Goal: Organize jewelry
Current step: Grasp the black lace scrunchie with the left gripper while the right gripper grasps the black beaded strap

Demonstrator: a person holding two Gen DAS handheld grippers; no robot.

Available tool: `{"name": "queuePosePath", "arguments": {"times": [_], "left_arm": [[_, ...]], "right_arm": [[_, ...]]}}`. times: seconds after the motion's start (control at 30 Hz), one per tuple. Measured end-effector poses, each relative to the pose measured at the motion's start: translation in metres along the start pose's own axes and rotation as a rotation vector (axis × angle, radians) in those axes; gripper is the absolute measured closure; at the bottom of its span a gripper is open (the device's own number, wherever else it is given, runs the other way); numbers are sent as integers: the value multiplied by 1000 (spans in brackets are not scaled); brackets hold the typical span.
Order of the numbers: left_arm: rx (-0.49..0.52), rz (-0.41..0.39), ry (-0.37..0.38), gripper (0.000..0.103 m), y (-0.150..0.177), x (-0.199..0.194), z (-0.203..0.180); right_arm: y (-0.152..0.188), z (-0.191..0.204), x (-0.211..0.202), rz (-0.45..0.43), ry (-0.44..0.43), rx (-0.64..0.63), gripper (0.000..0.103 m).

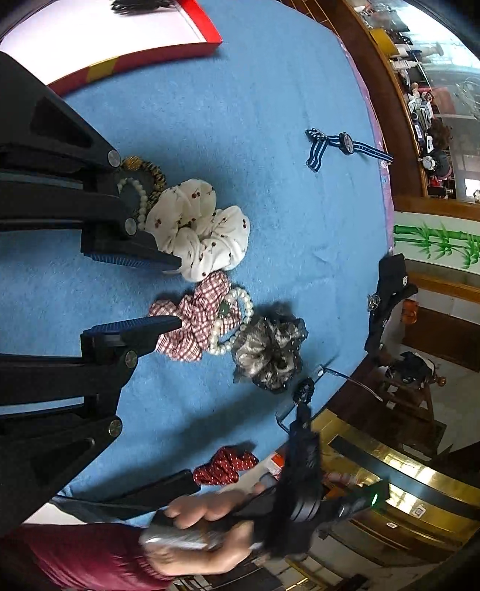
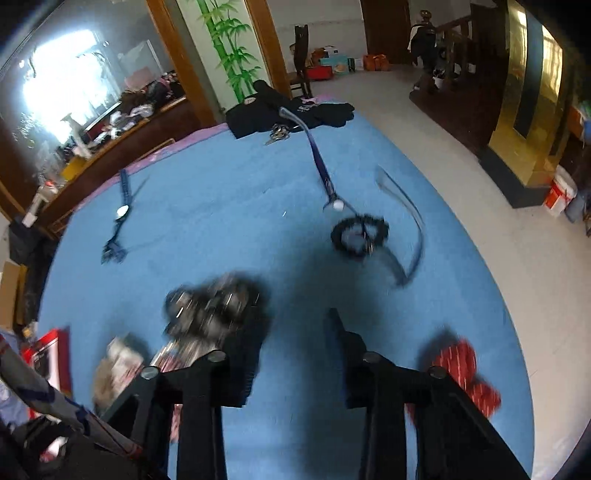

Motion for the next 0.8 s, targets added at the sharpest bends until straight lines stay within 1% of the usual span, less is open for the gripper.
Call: {"name": "queuePosePath", "arguments": {"times": [0.13, 0.2, 0.3, 0.4, 0.43, 0.5, 0.53, 0.57, 0.6, 0.63, 0.67, 0.7, 0.73, 0.77, 0.8], "left_arm": [[-6, -11, 2, 80, -9, -3, 10], [-9, -12, 6, 79, -12, -3, 14], [-10, -11, 13, 79, -15, -2, 17], [-11, -3, 19, 79, -15, 1, 17], [-9, -2, 19, 79, -16, 2, 17], [-6, 2, 18, 79, -15, 5, 16], [-6, 4, 18, 79, -16, 6, 15], [-5, 6, 17, 79, -16, 8, 14], [-4, 8, 15, 79, -18, 10, 13], [-2, 10, 12, 79, -19, 12, 11], [-1, 15, 13, 79, -21, 14, 9], [0, 23, 13, 77, -23, 18, 6], [0, 29, 12, 75, -25, 21, 4], [-1, 33, 13, 68, -27, 25, 0], [0, 35, 14, 64, -30, 29, -4]], "right_arm": [[-14, -7, 35, 43, 69, -25, 72], [-16, -9, 45, 61, 101, -37, 77], [-23, -13, 58, 83, 165, -66, 79], [-25, -16, 70, 112, 202, -95, 79], [-25, -18, 72, 113, 227, -106, 79], [-26, -19, 74, 116, 263, -135, 87], [-26, -20, 75, 119, 270, -141, 89], [-26, -21, 74, 120, 274, -146, 93], [-26, -21, 73, 119, 278, -155, 100], [-25, -20, 72, 122, 293, -179, 103], [-26, -20, 72, 120, 300, -186, 103], [-25, -20, 68, 109, 284, -178, 103], [-24, -19, 64, 97, 248, -158, 103], [-24, -18, 58, 85, 216, -143, 103], [-23, -16, 52, 70, 183, -133, 103]]}}
Point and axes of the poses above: each gripper's, at about its wrist camera, not at the fingertips, and x roughly the way its jaws point, z to its left, y to its underside, the point moved 7 cm from there along x, roughly the way its jaws point, and after that the axes turned 15 degrees about -x, right-handed, at the moved point
